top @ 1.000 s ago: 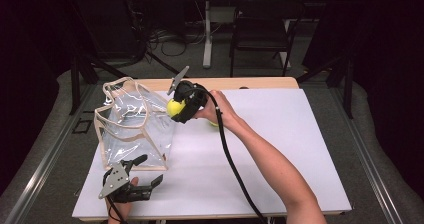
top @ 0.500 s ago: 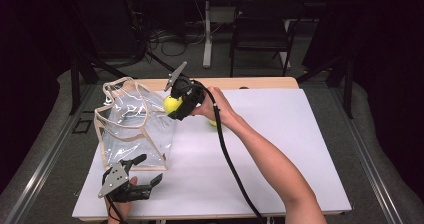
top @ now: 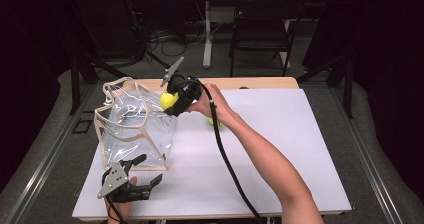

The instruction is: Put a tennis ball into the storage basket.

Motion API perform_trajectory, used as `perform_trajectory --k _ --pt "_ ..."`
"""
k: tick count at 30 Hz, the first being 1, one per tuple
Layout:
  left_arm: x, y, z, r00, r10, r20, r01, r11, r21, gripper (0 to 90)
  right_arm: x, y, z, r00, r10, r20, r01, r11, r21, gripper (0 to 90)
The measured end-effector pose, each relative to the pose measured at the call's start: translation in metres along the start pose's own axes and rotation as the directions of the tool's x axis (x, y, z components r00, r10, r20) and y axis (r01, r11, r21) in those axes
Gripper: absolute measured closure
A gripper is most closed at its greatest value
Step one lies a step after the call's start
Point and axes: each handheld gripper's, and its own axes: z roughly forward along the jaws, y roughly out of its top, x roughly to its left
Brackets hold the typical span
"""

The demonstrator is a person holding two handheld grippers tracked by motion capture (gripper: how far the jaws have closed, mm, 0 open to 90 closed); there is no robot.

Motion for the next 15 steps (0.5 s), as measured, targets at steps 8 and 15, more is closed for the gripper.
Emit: perform_trajectory --k 8,15 --pt "0.001 0.0 0.0 1.0 -0.005 0.007 0.005 1.0 -0.001 15.6 0.005 0.013 -0.001 0.9999 -0.01 0.01 0.01 1.0 -0.022 26.3" --pt "0.002 0.0 0.0 0.9999 -0.01 0.011 0.01 0.9999 -0.003 15.6 0.004 0.015 -0.002 1.0 -0.005 0.006 0.005 0.999 -0.031 26.4"
